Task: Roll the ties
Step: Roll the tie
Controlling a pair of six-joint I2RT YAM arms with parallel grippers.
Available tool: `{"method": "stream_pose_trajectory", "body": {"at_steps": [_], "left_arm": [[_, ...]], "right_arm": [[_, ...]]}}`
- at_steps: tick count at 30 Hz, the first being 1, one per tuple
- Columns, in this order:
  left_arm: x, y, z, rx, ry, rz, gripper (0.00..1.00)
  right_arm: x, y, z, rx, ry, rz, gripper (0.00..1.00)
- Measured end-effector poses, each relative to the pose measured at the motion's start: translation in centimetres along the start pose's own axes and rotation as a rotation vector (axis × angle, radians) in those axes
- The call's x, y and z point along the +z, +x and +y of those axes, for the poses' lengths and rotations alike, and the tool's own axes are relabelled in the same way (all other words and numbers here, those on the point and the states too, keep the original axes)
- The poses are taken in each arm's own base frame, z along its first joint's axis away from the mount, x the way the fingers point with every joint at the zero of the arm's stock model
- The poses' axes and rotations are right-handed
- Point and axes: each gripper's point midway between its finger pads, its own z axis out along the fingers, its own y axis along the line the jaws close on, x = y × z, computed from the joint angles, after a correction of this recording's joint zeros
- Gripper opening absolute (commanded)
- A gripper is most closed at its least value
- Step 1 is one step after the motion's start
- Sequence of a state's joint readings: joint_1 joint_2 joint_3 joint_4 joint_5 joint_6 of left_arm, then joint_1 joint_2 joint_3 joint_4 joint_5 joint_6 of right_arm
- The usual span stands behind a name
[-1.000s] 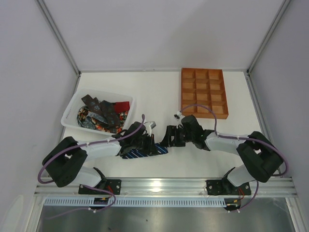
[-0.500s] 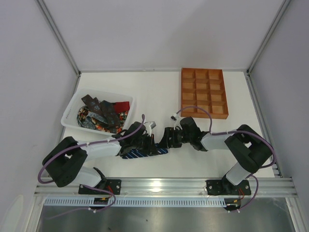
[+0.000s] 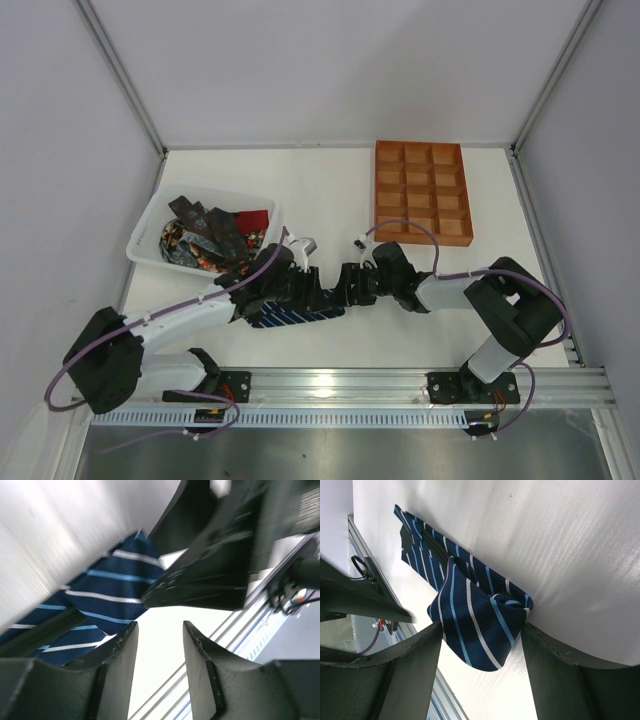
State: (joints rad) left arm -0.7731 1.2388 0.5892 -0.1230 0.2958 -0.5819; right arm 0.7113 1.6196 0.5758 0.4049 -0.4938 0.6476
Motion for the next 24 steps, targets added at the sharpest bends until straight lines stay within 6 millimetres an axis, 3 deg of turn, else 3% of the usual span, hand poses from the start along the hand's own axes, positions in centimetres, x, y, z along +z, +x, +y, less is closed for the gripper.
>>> {"method": "stream_pose_trajectory", "body": {"at_steps": [4,6,8,14,18,24], "left_arm": [[-2.4,-3.4,-0.6,0.009,-0.023,-0.116,0.48],[-3.1,-4.9,0.4,-0.019,-0.064,-0.163,0.38],[-3.4,-5.7,2.9,-0.077,-0.148,-0.181,0.25],[-3.4,-4.4,10.6,-0.222,-0.468,-0.123,0.14],[-3.5,-3.9,13.0,-0.228,-0.603,-0.095,0.1],[-3.7,-3.4,14.9,-0.231,-0.713,-0.073,0.1]], "right_arm": [[0.0,-0.1,0.0,0.002,-0.002,-0.003,0.7],[0.0,-0.1,0.0,0.002,-0.001,-0.003,0.69],[0.0,-0.1,0.0,0.003,0.0,-0.004,0.69],[0.2,0.0,0.0,-0.001,0.006,-0.005,0.68],[0.3,0.2,0.2,-0.008,0.008,-0.005,0.68],[0.4,0.2,0.3,-0.015,0.01,-0.008,0.68]]}}
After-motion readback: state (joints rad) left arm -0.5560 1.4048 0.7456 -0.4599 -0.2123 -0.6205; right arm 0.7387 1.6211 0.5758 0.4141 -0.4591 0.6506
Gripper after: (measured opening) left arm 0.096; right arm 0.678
